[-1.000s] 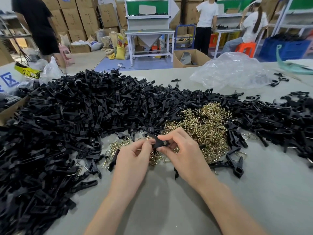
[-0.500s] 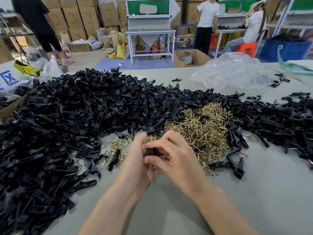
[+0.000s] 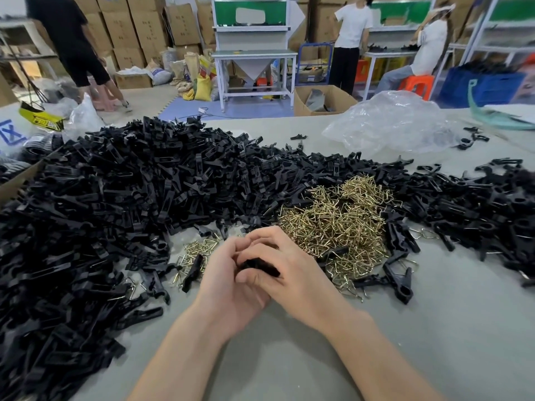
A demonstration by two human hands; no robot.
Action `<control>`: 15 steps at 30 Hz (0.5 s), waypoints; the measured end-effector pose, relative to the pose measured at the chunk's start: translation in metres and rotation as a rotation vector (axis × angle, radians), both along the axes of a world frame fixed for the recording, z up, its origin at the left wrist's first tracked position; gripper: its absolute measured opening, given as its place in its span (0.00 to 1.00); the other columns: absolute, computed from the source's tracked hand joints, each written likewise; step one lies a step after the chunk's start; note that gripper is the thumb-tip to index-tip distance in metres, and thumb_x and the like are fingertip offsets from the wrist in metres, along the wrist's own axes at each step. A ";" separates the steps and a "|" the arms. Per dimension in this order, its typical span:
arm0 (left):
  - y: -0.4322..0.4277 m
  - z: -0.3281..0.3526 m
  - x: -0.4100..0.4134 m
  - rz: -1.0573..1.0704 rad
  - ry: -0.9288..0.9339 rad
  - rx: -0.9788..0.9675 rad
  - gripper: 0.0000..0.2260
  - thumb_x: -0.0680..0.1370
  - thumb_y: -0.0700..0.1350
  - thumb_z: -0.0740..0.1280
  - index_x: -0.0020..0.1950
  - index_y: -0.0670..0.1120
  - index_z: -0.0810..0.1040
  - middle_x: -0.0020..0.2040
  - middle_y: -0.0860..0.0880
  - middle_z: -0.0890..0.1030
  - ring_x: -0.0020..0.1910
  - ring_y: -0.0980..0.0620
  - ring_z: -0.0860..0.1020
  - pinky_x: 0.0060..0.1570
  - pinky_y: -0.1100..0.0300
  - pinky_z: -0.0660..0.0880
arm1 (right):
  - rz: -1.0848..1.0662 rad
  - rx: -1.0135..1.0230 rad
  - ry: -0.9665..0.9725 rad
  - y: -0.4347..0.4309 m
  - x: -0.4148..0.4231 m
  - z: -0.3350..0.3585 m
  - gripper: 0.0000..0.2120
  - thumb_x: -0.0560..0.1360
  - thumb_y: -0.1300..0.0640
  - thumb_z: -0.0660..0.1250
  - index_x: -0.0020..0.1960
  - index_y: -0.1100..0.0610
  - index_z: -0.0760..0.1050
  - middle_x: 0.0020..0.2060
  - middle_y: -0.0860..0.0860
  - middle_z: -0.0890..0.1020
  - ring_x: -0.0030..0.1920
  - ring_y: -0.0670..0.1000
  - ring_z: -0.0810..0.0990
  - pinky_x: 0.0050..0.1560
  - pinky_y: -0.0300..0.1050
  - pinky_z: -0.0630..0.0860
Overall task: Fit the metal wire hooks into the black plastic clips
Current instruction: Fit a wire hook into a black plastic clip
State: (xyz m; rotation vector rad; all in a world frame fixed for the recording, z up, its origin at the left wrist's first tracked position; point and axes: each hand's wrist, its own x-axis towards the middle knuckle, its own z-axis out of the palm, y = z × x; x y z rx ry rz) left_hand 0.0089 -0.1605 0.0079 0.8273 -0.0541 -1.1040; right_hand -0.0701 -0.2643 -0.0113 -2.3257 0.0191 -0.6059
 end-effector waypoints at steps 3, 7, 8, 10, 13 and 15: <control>0.002 0.001 0.002 -0.046 -0.018 0.021 0.14 0.76 0.51 0.63 0.51 0.42 0.81 0.43 0.42 0.80 0.41 0.45 0.81 0.41 0.53 0.80 | 0.014 0.017 -0.009 0.001 0.001 0.000 0.09 0.78 0.46 0.71 0.56 0.47 0.82 0.67 0.40 0.71 0.65 0.42 0.74 0.65 0.50 0.73; 0.000 0.002 0.001 -0.083 -0.048 0.032 0.16 0.76 0.55 0.66 0.53 0.43 0.79 0.41 0.43 0.76 0.41 0.46 0.77 0.44 0.54 0.77 | 0.007 0.073 -0.044 0.000 0.001 0.001 0.07 0.76 0.51 0.74 0.54 0.49 0.83 0.65 0.42 0.73 0.63 0.44 0.75 0.66 0.53 0.70; -0.001 0.002 0.001 -0.081 -0.049 0.030 0.16 0.76 0.55 0.66 0.52 0.43 0.79 0.39 0.43 0.76 0.40 0.47 0.77 0.44 0.54 0.77 | 0.005 0.074 -0.044 -0.001 0.001 0.002 0.07 0.76 0.51 0.74 0.54 0.49 0.83 0.64 0.43 0.74 0.62 0.44 0.75 0.66 0.53 0.70; -0.002 0.001 0.000 -0.054 -0.034 0.018 0.15 0.76 0.54 0.66 0.50 0.42 0.80 0.40 0.44 0.76 0.39 0.48 0.77 0.44 0.55 0.76 | 0.002 0.063 -0.037 -0.001 0.001 0.002 0.07 0.76 0.51 0.74 0.54 0.49 0.83 0.63 0.45 0.74 0.62 0.44 0.75 0.66 0.55 0.69; -0.006 0.000 -0.001 -0.009 -0.039 0.014 0.12 0.78 0.51 0.66 0.45 0.43 0.80 0.38 0.46 0.73 0.36 0.50 0.76 0.44 0.56 0.75 | -0.013 0.028 -0.026 0.000 0.002 0.001 0.06 0.76 0.50 0.73 0.53 0.48 0.82 0.62 0.45 0.73 0.59 0.43 0.74 0.65 0.53 0.69; -0.009 -0.001 -0.003 0.033 -0.079 0.020 0.11 0.78 0.50 0.67 0.41 0.44 0.80 0.36 0.47 0.70 0.34 0.52 0.73 0.40 0.58 0.75 | -0.024 0.012 -0.022 0.000 0.002 0.001 0.06 0.76 0.49 0.73 0.53 0.47 0.82 0.61 0.44 0.73 0.56 0.42 0.73 0.63 0.51 0.70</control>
